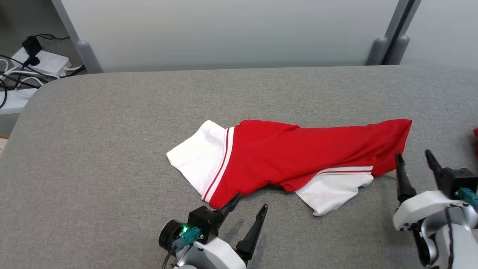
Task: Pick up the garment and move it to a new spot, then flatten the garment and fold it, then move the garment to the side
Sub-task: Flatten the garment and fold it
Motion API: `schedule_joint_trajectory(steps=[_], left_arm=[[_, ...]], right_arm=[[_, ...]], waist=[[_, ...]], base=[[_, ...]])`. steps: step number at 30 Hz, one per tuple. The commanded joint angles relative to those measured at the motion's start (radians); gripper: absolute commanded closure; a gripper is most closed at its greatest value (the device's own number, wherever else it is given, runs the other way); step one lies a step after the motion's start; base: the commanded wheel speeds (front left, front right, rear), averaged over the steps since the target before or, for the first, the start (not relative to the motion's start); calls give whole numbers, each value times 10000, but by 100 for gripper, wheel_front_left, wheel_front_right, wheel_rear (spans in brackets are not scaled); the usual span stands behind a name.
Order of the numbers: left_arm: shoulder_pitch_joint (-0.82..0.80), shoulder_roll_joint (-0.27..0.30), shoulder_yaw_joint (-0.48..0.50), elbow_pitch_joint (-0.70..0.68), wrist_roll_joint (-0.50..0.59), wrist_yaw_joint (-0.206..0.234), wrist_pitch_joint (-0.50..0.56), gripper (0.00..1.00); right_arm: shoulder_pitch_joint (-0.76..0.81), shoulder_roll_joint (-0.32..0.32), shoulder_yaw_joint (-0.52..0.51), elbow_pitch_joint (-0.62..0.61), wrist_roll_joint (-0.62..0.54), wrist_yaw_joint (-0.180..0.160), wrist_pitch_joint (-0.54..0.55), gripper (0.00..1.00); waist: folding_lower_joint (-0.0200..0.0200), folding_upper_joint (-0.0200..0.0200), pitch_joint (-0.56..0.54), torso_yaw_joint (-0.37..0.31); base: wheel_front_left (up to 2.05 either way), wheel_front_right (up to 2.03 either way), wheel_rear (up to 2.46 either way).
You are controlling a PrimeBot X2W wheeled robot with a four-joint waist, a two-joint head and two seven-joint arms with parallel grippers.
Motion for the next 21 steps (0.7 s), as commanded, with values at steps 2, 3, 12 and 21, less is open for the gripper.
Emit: schedule_joint_trajectory(steps=[2,3,12,21], left_arm=[[-589,-64,207,-56,127,-129,-57,0],[-705,-121,120,39,191,-216,-80,0],[-1896,-709,-858,1280,955,-772,-185,0],[-2779,-1030,-1580,2668,1210,-828,-275,0]], right_arm=[[127,30,481,-474,143,42,-61,0],[199,21,568,-607,218,42,-61,0],[413,-45,310,-1257,368,42,-61,0],[448,84,45,-1618,442,42,-61,0]], waist=[[0,0,60,-159],[0,0,86,-220],[0,0,439,-871],[0,0,983,-1719]], base=[[0,0,0],[0,0,0],[0,0,0],[0,0,0]])
